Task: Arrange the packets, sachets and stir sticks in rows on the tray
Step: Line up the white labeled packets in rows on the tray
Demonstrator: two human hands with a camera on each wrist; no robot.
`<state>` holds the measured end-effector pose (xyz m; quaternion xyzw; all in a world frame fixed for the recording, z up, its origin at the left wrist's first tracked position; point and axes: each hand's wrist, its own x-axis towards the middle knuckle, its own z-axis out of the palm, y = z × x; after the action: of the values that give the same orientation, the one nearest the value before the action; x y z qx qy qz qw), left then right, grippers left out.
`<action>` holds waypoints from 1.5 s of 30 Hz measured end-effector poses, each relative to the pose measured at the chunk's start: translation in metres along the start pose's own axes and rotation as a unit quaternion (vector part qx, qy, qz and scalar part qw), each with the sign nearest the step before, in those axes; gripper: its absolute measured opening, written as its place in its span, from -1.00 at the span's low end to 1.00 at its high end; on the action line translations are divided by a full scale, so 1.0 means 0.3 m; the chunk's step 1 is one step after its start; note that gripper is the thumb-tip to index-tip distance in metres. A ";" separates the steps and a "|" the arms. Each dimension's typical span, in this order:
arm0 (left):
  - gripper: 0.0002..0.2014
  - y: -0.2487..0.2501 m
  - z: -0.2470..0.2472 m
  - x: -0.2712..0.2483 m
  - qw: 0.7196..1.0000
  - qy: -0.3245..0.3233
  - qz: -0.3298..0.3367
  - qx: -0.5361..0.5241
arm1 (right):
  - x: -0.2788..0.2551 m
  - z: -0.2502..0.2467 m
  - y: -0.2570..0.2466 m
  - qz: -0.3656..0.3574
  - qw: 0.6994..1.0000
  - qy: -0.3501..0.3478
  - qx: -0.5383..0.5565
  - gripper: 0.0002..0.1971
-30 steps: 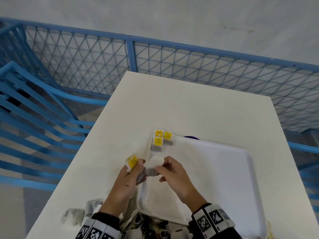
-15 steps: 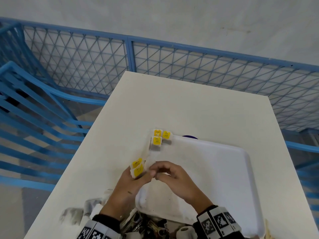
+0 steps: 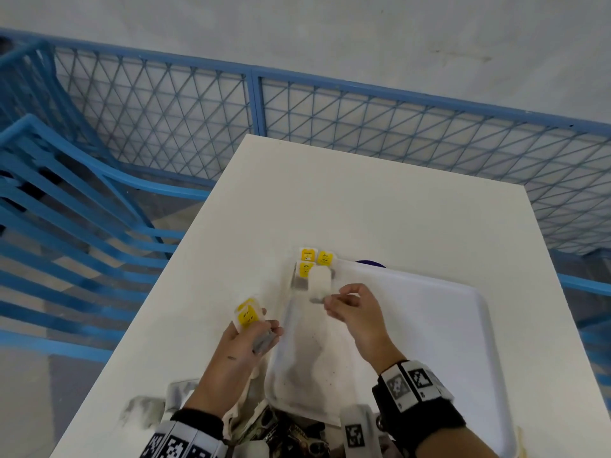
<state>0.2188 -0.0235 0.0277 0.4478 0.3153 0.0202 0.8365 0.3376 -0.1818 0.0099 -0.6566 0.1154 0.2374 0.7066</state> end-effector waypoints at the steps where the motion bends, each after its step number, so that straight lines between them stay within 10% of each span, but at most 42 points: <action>1: -0.89 0.000 -0.003 -0.001 1.000 -0.007 -0.007 -0.007 | 0.027 -0.005 0.006 0.003 0.999 0.032 0.004 -0.73; 21: -0.75 0.000 0.024 -0.013 0.999 -0.026 -0.017 0.019 | 0.123 0.022 0.039 -0.056 0.969 0.121 -0.206 -0.61; 32: -0.59 -0.003 0.012 -0.013 0.986 -0.026 0.038 0.158 | -0.122 0.068 -0.019 -0.036 0.963 -0.240 -0.121 -0.95; 45: -0.66 -0.006 -0.001 -0.035 0.983 -0.062 0.043 0.167 | -0.124 0.046 -0.006 -0.007 0.961 -0.260 -0.095 -0.94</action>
<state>0.2099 -0.0278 0.0314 0.5949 0.2424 -0.0241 0.7660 0.3044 -0.1752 0.0307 -0.6367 -0.1002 0.4050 0.6485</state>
